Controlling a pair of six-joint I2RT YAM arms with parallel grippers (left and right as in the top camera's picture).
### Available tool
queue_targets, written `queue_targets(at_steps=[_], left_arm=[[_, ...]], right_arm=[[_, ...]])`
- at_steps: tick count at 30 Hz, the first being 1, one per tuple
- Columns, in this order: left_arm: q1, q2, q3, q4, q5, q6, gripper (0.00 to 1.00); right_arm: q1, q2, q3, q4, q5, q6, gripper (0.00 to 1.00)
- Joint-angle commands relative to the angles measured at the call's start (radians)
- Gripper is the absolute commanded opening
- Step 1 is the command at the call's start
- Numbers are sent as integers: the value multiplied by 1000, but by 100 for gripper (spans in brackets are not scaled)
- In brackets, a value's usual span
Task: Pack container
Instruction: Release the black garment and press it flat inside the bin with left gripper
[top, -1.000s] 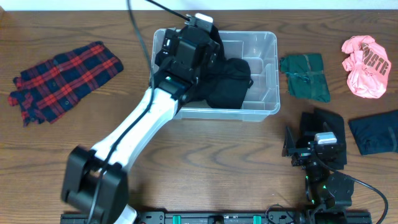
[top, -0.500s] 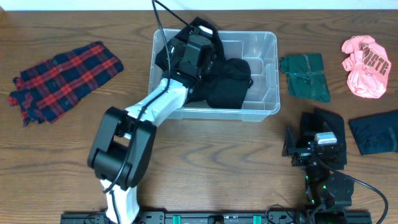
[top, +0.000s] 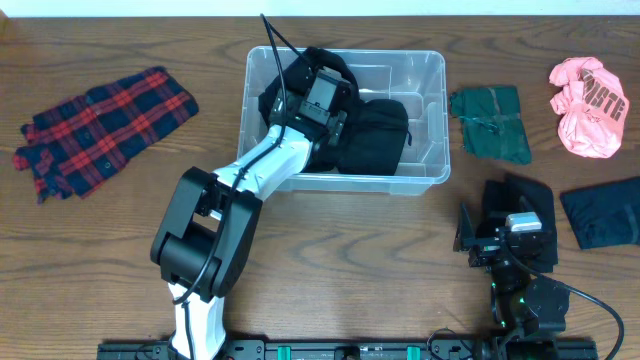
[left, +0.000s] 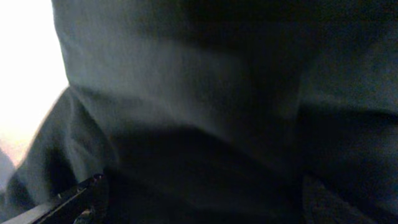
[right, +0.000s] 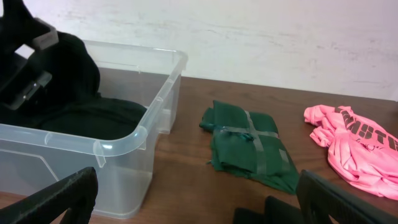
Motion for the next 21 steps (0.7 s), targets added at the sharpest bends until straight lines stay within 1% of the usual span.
queue_targets(at_steps=[1, 6, 10, 14, 18, 21], left_arm=[[-24, 23, -14, -76, 22, -92, 98], [-40, 22, -13, -121, 81, -116, 98], [-39, 4, 0, -161, 103, -201, 98], [-39, -26, 47, -236, 227, -225, 98], [-39, -64, 109, -329, 334, -287, 98], [-39, -81, 145, -377, 425, -290, 98]], right_arm=[[-6, -6, -5, 0, -8, -16, 99], [-6, -6, -5, 0, -8, -16, 99], [-6, -6, -5, 0, -8, -16, 99], [-6, -6, -5, 0, -8, -16, 99], [-6, -6, -5, 0, -8, -16, 99], [-6, -6, -5, 0, -8, -16, 99]])
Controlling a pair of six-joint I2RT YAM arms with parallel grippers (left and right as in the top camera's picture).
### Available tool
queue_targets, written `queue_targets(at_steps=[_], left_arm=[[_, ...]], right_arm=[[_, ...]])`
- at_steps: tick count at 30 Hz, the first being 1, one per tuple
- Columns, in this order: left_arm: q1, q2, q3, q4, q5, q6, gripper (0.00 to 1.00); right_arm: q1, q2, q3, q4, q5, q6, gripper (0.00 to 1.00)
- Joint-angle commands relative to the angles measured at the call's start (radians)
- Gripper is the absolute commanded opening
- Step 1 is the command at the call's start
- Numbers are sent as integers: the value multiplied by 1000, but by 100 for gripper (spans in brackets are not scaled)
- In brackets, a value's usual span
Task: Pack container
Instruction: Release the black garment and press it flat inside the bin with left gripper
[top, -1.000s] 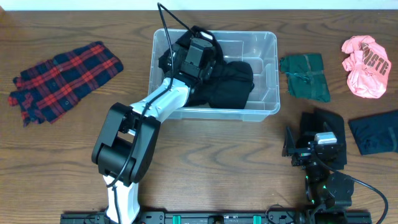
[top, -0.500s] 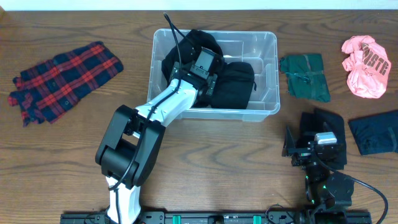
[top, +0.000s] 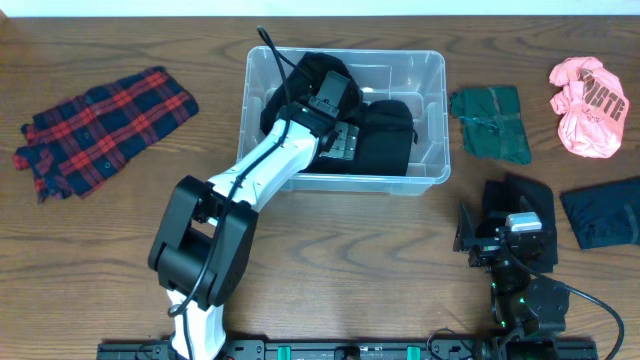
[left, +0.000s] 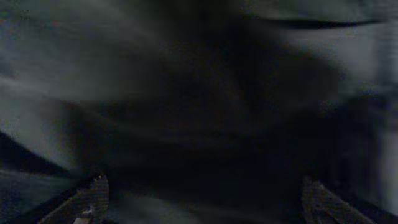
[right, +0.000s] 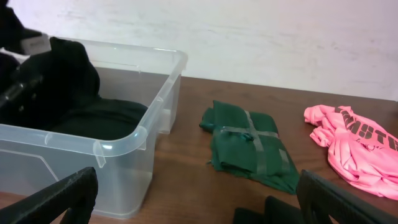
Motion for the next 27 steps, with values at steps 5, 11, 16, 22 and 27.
queue_targets(at_steps=[5, 11, 16, 22, 27], left_arm=[[-9, -42, 90, -114, 248, -69, 98], [10, -42, 90, -47, 117, -59, 98], [39, -42, 90, 55, -25, 5, 98], [71, -35, 90, 106, -145, 51, 98], [100, 1, 89, 159, -169, 107, 98]], right_arm=[[-6, -6, -5, 0, -8, -16, 99], [-6, -6, -5, 0, -8, -16, 99], [-6, -6, -5, 0, -8, -16, 99], [-6, -6, -5, 0, -8, -16, 99], [-6, -6, -5, 0, -8, -16, 99]])
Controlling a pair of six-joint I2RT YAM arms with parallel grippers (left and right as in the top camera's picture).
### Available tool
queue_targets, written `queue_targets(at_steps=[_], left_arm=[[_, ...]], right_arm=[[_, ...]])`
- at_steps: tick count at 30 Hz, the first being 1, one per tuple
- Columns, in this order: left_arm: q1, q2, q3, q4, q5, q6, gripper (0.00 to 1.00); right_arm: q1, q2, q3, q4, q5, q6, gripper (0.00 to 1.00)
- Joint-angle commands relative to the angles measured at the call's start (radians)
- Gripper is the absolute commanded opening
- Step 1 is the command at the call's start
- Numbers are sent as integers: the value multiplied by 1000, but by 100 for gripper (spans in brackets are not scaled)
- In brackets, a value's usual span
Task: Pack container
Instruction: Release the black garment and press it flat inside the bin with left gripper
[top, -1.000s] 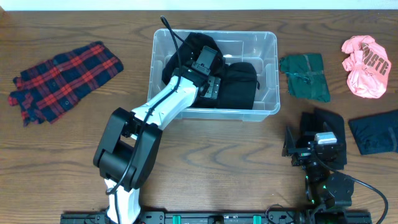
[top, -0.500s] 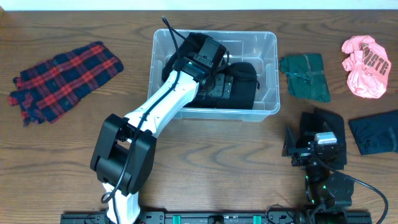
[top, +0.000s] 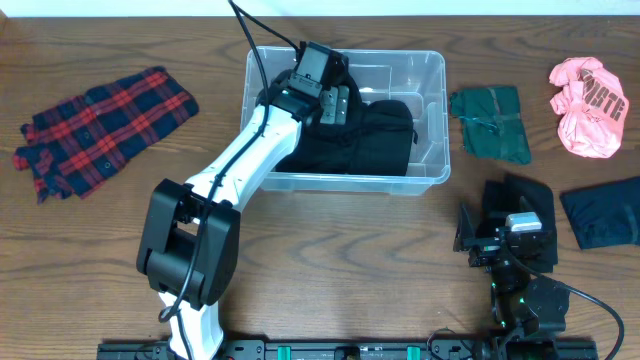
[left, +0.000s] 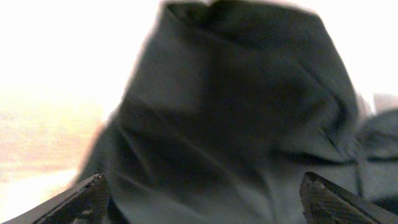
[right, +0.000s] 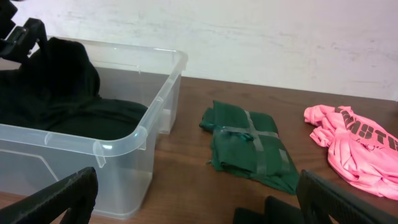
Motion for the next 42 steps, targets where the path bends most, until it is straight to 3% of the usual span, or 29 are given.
queue_targets(at_steps=[1, 14, 16, 19, 29, 42], left_arm=[[21, 33, 14, 29, -55, 56, 98], [31, 140, 14, 72, -54, 67, 97], [31, 145, 14, 64, -53, 67, 81], [31, 145, 13, 43, -47, 66, 49], [31, 145, 13, -91, -31, -18, 7], [30, 144, 13, -189, -23, -78, 9]], right_arm=[[-6, -6, -5, 0, -8, -16, 99], [-6, -6, -5, 0, -8, -16, 99], [-6, -6, -5, 0, -8, -16, 99], [-6, -6, -5, 0, -8, -16, 99], [-6, -6, -5, 0, -8, -16, 99], [-6, -6, -5, 0, -8, -16, 99]])
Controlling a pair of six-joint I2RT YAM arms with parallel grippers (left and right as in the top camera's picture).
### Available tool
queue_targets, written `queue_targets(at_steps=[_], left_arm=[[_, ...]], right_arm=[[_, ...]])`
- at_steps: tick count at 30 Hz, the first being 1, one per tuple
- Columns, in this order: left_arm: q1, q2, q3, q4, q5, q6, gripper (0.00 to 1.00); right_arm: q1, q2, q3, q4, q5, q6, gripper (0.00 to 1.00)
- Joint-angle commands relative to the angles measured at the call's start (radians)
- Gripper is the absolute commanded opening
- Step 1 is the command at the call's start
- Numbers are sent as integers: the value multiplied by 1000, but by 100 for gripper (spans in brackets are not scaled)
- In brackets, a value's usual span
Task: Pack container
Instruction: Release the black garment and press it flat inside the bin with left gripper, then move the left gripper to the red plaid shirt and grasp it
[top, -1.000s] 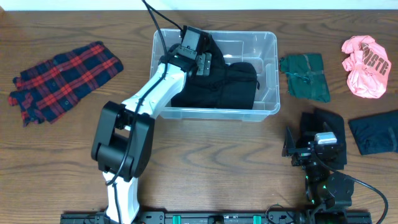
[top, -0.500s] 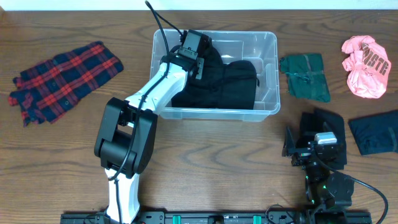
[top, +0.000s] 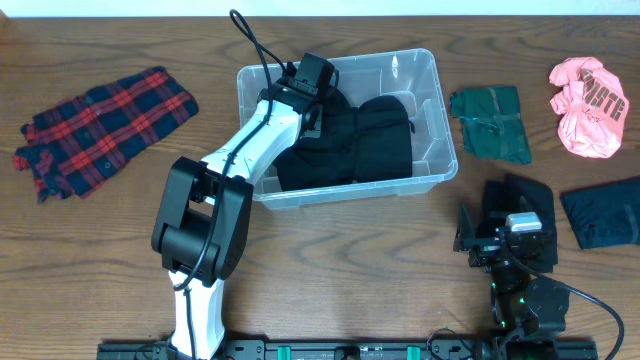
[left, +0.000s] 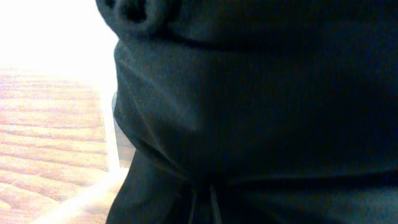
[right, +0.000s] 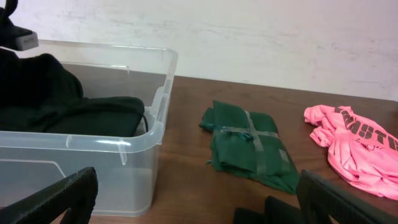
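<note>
A clear plastic container (top: 440, 110) stands skewed at the back middle of the table, with a black garment (top: 360, 140) piled inside. My left gripper (top: 312, 90) is down in the container's back left part, and its fingers look shut on a fold of the black garment (left: 249, 112), which fills the left wrist view. My right gripper (top: 505, 232) rests at the front right, open (right: 199, 196), with nothing between its fingers. The container (right: 149, 134) shows at the left of the right wrist view.
A folded green garment (top: 490, 122) lies right of the container, also seen as green cloth (right: 249, 146). A pink shirt (top: 588, 92) is at the far right, a red plaid shirt (top: 100, 125) at the far left. Dark garments (top: 600, 215) lie beside the right arm.
My left gripper was open and raised over the container's back edge; now it is lower, in the black garment, with its fingers together. The container has turned slightly and shifted left.
My left gripper was open, pressed into the black garment inside the container, then further toward the container's middle, still open. Then it stood raised at the back edge. Now it is shut in the fabric and the container sits skewed. The right arm stayed still.
</note>
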Motion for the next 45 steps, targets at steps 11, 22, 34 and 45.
queue_targets(at_steps=[11, 22, 34, 45], left_arm=[[0, -61, 58, -13, 21, 12, 83], [39, -349, 69, -111, 21, 34, 98], [400, -406, 58, -270, 21, 32, 98], [556, -232, 58, -255, 21, 226, 98]], right_arm=[[-6, -6, -5, -1, -8, -16, 99], [-6, -6, -5, -1, -8, -16, 99], [-6, -6, -5, -1, -8, -16, 99], [-6, -6, -5, -1, -8, -16, 99]])
